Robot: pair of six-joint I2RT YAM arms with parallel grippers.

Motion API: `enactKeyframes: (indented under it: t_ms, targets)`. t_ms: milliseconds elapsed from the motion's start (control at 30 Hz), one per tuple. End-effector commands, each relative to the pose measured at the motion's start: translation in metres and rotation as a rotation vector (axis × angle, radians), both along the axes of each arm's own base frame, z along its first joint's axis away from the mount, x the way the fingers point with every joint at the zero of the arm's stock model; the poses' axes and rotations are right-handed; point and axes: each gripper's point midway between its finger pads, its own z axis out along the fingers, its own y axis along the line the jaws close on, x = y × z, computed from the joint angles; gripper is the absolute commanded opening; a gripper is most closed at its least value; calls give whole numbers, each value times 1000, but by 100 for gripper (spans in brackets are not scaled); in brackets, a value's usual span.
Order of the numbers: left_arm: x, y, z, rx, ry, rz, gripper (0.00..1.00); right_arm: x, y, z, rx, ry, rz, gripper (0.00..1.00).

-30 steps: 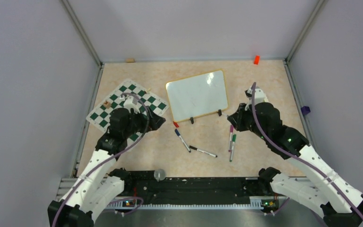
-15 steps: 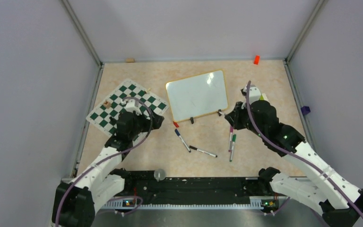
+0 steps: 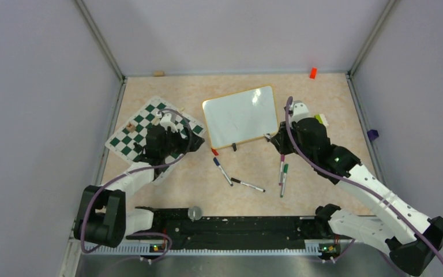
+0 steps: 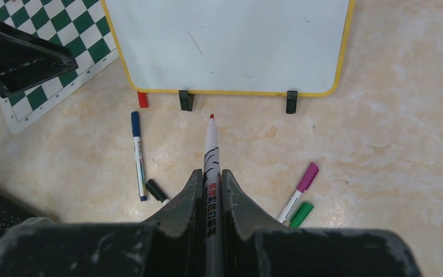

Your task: Write a sentence on the whiteboard

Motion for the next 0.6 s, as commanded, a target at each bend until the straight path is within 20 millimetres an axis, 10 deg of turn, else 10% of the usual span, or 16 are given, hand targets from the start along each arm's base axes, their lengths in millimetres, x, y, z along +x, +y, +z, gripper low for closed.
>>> enactKeyframes:
  t_ms: [0,567]
  targets:
    - [7,-12,39,-42,-203,-135,96,14,7,46,62,-136,12,0]
    - [45,-27,60,-192,-339,-434,99,15,19,48,90,-150,63,0]
